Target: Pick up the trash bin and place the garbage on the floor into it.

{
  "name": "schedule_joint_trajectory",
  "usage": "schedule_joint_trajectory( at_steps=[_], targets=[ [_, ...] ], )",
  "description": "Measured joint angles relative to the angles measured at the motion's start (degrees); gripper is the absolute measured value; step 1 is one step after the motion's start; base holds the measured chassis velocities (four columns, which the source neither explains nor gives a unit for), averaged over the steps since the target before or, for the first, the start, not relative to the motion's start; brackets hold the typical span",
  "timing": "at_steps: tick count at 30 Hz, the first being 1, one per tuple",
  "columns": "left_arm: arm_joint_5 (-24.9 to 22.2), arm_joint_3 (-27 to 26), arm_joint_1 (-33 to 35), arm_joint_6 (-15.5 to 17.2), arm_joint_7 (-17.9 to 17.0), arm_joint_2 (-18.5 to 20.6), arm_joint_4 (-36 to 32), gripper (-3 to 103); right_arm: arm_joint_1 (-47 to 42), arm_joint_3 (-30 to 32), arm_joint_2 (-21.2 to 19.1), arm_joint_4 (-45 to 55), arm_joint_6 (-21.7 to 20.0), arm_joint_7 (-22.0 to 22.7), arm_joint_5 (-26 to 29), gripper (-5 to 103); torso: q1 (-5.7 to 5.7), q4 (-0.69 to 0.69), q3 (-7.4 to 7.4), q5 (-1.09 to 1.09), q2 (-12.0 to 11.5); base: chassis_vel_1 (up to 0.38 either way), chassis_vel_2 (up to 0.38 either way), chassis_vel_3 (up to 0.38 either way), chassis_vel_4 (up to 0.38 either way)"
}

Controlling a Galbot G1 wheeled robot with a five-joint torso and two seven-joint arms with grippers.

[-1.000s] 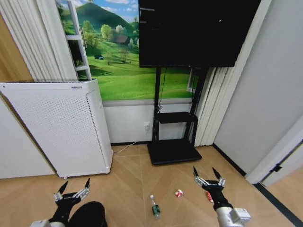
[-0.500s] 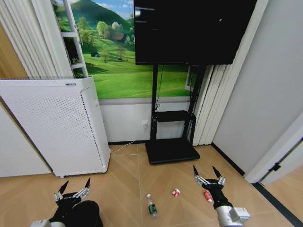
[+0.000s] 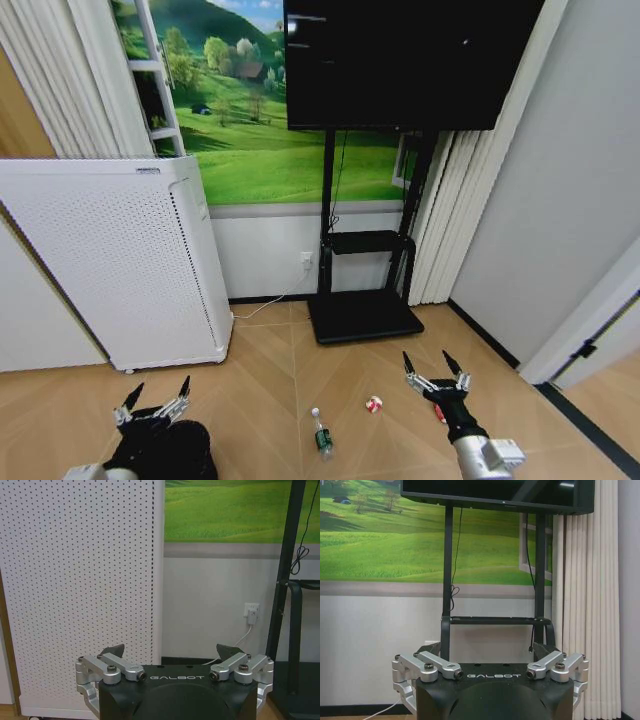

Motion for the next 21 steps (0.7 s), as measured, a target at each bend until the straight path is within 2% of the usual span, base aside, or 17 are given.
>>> schedule_joint_trajectory(
  at_steps=[8, 21],
  targets=[
    [-0.02, -0.01, 0.08, 0.01, -0.02, -0.03, -0.01, 100, 0.07, -0.53, 0.13, -0.11, 0.87, 3.07, 1.25, 100, -0.53, 0.00, -0.75, -0.01, -1.27, 0.064, 0.063, -0.057, -0.061],
    [0.04, 0.04, 0.19, 0.01, 0.00, -0.12, -0.05, 100, 0.10, -0.46, 0.11, -0.31, 1.46, 3.66, 1.12, 100, -1.37, 0.00, -2.53, -0.01, -3.90, 0.000, 0.000, 0.000, 0.000]
  ],
)
